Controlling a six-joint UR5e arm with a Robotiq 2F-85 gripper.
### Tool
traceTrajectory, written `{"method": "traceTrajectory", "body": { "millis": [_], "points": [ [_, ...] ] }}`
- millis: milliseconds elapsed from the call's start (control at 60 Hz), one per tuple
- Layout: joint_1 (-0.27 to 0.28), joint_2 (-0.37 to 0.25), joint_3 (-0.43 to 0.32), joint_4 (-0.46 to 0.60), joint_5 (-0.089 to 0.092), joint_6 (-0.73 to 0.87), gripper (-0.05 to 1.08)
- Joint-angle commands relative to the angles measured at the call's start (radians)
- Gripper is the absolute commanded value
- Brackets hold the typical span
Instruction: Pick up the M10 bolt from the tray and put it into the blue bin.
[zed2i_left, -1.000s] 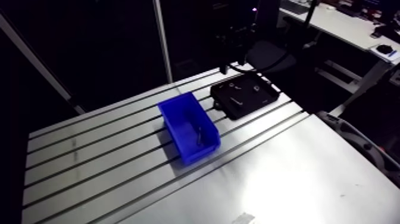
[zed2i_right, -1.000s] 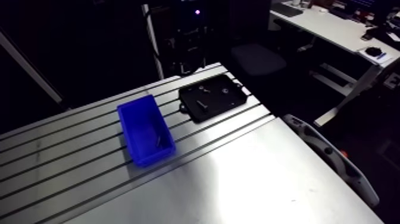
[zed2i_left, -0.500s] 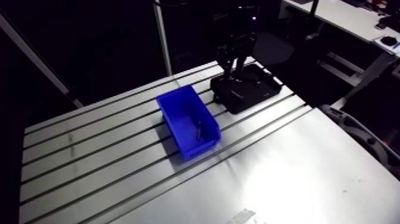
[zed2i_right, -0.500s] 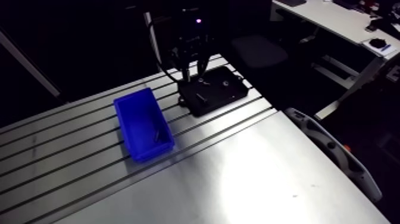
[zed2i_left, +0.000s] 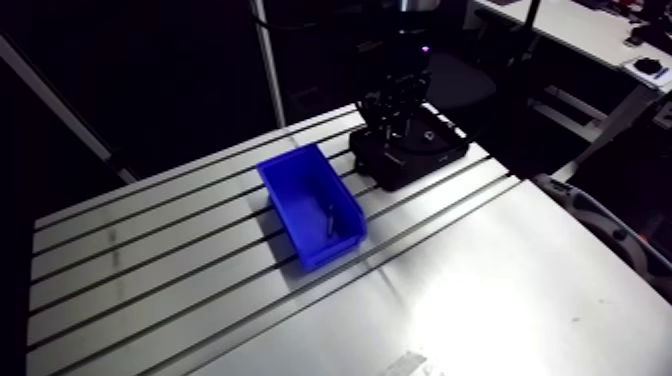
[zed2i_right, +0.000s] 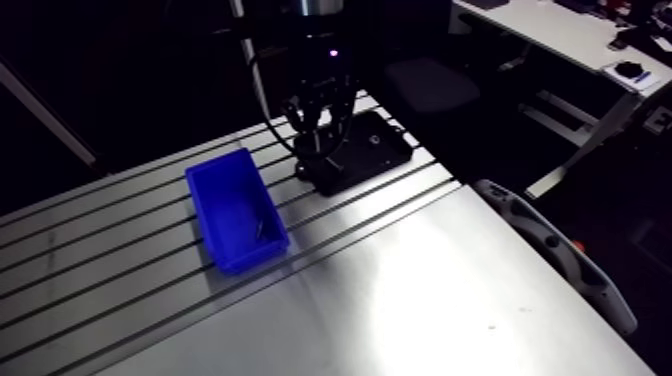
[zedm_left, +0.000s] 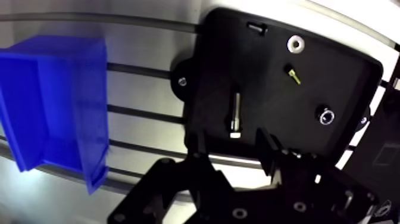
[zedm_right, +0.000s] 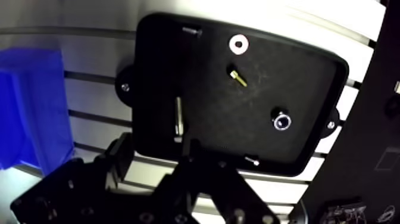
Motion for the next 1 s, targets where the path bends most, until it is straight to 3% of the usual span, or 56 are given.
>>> {"method": "traceTrajectory", "body": {
  "millis": [17, 233, 833, 1000],
  "points": [
    [-0.009, -0.001, 0.025, -0.027, 0.000, -0.002, 0.47],
    [-0.010, -0.001, 0.047, -0.074, -0.015, -0.005, 0.47],
    [-0.012, 0.017, 0.045, -0.077, -0.015, 0.004, 0.48],
    [-0.012, 0.029, 0.047, -0.114, -0.027, 0.001, 0.48]
  ]
}}
